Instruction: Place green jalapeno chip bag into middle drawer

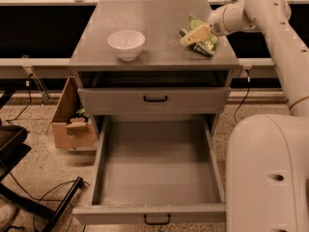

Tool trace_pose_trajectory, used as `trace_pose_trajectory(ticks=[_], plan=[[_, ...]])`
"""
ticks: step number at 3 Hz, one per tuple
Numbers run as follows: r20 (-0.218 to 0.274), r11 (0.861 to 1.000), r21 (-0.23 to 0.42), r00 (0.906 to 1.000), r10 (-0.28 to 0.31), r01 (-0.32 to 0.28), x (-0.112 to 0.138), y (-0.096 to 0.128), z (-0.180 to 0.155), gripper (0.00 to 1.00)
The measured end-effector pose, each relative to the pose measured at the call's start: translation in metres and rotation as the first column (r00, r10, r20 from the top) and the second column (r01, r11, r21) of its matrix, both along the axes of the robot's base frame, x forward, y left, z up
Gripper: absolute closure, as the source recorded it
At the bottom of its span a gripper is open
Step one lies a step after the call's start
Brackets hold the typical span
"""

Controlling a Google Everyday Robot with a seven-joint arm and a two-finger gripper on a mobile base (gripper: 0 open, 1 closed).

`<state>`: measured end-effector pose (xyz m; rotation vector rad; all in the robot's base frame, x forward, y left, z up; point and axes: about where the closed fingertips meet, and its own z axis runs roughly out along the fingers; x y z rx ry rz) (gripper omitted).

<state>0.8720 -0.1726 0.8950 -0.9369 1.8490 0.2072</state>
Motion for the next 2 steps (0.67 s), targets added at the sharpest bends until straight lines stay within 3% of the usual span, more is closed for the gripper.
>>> trace_pose_trajectory(ticks=[1, 2], plan=[[-0.042, 0.996, 0.093, 0.9991, 0.011, -0.007, 0.000, 0.005, -0.013, 0.16], [-0.088, 0.987, 0.158, 0.9949, 0.050, -0.035, -0.001, 0.023, -0.023, 0.47]])
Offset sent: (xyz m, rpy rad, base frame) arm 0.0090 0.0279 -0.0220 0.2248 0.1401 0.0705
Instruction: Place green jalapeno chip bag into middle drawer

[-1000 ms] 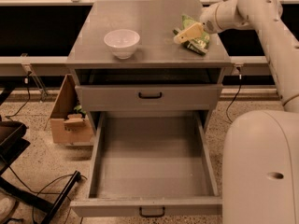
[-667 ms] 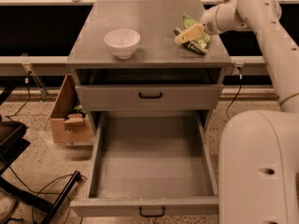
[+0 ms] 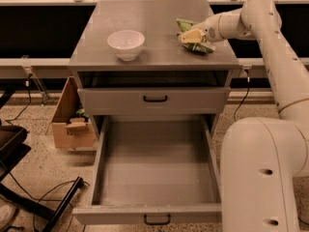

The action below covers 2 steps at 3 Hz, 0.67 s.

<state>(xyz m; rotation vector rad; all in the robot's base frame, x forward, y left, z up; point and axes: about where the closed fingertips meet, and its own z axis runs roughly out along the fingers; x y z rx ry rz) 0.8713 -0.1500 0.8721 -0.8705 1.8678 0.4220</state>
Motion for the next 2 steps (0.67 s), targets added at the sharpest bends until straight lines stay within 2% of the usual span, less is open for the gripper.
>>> trace_pose_trajectory(ticks=[2], plan=[[0.000, 1.000, 0.000, 1.0000, 0.000, 0.000, 0.0000, 0.0001, -0.0001, 0.94]])
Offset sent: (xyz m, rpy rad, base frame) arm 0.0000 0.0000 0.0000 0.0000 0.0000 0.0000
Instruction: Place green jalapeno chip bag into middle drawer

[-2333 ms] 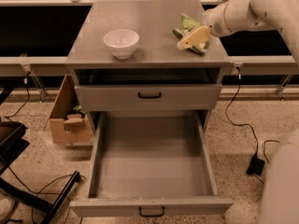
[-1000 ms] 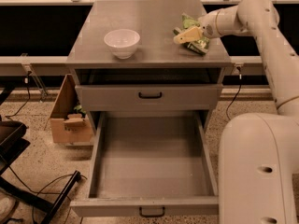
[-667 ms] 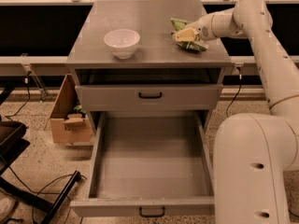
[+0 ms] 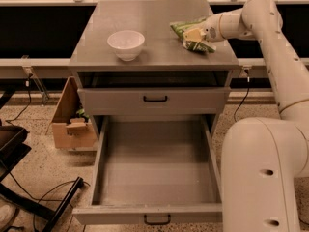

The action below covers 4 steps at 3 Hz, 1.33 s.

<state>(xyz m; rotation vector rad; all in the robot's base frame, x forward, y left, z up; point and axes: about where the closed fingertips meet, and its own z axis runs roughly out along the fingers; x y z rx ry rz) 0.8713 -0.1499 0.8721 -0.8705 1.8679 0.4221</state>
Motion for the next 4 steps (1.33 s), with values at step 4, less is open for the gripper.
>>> trace_pose_trajectory(ticks=[4], plan=[[0.164, 0.997, -0.076, 0.9863, -0.018, 0.031, -0.063, -0.024, 0.120, 1.00]])
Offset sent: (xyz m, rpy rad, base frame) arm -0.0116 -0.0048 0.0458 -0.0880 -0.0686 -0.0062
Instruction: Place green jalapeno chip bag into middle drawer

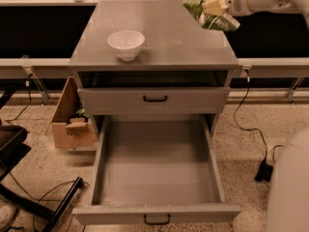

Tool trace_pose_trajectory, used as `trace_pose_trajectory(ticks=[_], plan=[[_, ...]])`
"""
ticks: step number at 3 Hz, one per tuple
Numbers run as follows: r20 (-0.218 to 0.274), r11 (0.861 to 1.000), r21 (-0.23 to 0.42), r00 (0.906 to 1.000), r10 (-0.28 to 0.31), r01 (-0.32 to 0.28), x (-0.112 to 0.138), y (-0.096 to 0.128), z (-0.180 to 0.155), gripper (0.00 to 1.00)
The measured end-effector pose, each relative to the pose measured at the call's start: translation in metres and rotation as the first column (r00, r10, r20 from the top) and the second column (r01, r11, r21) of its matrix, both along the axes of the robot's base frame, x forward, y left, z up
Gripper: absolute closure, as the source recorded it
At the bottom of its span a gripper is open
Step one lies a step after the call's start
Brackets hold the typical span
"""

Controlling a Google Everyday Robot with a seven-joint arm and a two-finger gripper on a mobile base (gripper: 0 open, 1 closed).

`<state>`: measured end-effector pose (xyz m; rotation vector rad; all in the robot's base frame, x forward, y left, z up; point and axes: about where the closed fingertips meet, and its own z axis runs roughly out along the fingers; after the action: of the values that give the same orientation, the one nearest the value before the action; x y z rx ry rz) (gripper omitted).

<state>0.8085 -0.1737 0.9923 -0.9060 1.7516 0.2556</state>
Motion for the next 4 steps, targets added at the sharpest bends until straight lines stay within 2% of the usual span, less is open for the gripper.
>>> trace_pose_trajectory(ticks=[1, 2, 3, 4], plan=[[0.090, 0.999, 0.033, 0.9959, 0.010, -0.013, -0.071, -0.010, 0.062, 1.00], [0.064, 0.997, 0.048, 0.9966, 0.053, -0.056, -0.153, -0.017, 0.065, 1.00], [-0.094, 0.996, 0.064, 0.9937, 0.061, -0.055, -0.213, -0.051, -0.002, 1.00], [-0.331, 0.993, 0.108, 0.9406, 0.075, -0.041, -0.248, -0.085, -0.098, 1.00]])
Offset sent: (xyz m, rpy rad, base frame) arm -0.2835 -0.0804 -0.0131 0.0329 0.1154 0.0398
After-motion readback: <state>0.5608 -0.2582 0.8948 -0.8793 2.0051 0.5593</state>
